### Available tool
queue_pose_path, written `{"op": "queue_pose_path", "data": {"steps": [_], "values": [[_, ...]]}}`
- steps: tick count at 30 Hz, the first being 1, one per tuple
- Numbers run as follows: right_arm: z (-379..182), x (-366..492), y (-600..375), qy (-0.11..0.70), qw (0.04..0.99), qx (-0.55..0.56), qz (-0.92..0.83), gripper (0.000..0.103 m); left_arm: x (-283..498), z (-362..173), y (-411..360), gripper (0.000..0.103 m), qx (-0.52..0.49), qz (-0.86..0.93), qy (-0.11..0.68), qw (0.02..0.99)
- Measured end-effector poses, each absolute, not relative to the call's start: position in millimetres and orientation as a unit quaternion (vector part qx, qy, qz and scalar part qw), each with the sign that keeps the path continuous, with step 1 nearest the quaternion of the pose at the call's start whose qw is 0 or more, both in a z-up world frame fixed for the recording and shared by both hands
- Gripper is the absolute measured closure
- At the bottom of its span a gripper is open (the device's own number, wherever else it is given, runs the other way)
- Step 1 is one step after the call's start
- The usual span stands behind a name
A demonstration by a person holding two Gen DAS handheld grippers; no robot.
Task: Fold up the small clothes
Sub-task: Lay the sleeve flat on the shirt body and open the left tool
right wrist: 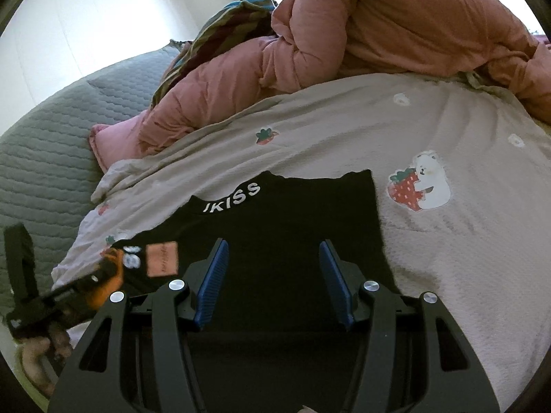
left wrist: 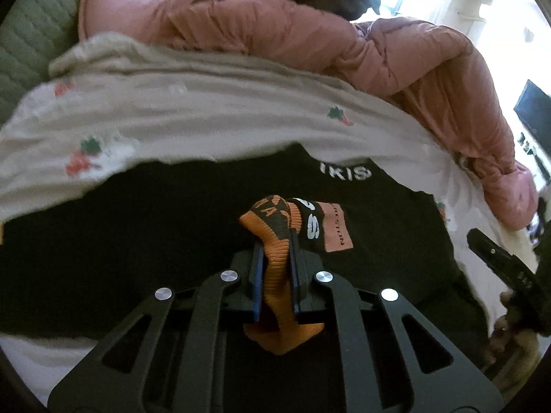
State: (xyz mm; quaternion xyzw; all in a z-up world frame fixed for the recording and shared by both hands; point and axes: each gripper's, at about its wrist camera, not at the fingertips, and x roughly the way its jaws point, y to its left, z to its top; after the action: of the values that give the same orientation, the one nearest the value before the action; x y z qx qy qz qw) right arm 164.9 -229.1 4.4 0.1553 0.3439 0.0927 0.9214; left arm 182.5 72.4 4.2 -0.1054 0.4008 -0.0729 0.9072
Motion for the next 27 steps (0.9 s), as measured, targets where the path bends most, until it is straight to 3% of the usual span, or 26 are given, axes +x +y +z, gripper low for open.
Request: {"op": "queue_pose_path", "data": {"steps": [2,4,7,14,27], "values": [[3,166,-230,0.348,0.92,0.156,0.09,0.049,185,4,77,0.095,-0.102,-0.065,0.403,0.907],[2,166,-230,0.352,0.92,0.152,0.085,0.049,188,0,80,0.081,-0.09,-0.048,0.414,0.904],[0,167,-230,0.358,0.919,0.145,0.075,0.049,188,0,96,0.07,-0.116,-0.038,0.419,0.9],[-6,169,-221,0.378,0.914,0.121,0.082,0.048,189,6,127,0.07,-0.153,-0.016,0.419,0.895],[-41,183,-218,0.461,0.882,0.078,0.059,0.047,193,-43,52,0.059,-0.051,-0.08,0.503,0.859]]}}
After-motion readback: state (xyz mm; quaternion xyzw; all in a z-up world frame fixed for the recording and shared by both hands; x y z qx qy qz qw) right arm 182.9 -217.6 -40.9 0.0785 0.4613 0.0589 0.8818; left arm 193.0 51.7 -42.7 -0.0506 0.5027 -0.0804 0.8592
